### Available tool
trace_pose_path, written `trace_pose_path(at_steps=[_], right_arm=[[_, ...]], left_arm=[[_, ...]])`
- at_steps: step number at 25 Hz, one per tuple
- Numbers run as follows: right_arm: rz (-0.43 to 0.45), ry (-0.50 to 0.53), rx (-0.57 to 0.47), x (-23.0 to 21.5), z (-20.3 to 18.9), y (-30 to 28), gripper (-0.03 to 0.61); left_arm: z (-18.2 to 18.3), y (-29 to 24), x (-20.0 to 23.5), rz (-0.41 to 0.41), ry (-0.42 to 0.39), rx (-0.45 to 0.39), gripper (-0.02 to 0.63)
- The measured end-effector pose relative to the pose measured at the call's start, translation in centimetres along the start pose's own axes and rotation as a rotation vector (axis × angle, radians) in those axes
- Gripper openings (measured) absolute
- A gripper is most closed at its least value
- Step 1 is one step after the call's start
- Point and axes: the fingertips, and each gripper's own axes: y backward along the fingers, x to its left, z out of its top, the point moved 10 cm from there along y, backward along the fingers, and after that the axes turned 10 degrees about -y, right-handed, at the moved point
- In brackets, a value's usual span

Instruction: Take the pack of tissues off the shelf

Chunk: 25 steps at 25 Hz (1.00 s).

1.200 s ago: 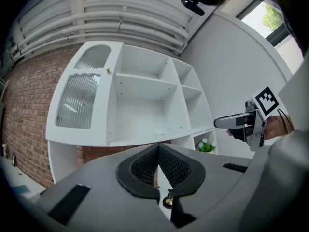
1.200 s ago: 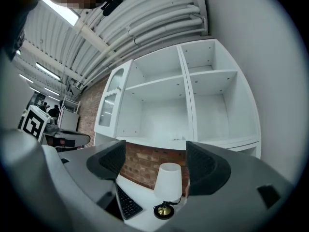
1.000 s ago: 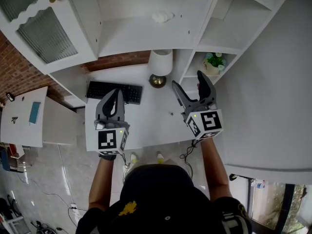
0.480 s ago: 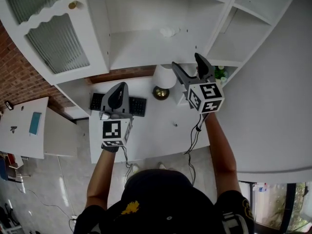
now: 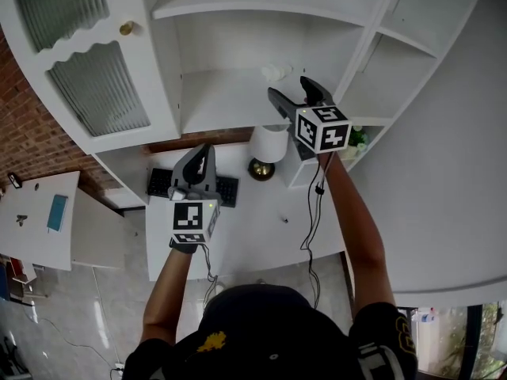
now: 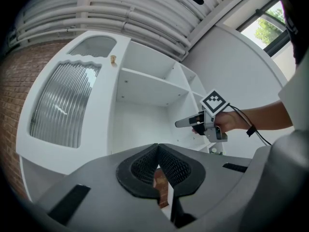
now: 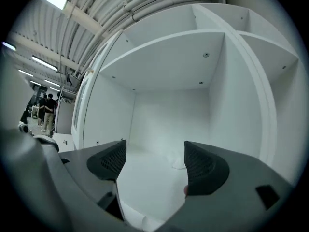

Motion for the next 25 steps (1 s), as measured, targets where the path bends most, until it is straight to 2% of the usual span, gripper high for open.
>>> trace_pose_path(at_steps=[4,8,16,21,25], right_arm=[[0.027,0.013,0.048,-1.1,0.9,-3.6,0.337],[0.006,0.095,0.12,-2.1,1.0,-6.8,0.337],[-0.012,0.096,0.192,-5.3,-1.0,-11.4,0.339],[-0.048,-0.056,0.228,-7.8,-1.8,-12.9,0.337],[-0.038,-0.208,0.293,-9.6,-2.4,-13.8,0.337]], left_arm=[[0.2,0.1,0.4,0.005,-0.013,-0.003,0.017],[-0.3,0.5,0.8,0.019,-0.017,0.011,0.017],[-0.9,0.7,0.6,0.022,-0.005,0.036,0.017],[-1.6,0.5,0.5,0.022,0.002,0.059,0.017],[-2.0,0.1,0.1,0.018,0.013,0.065,0.017]])
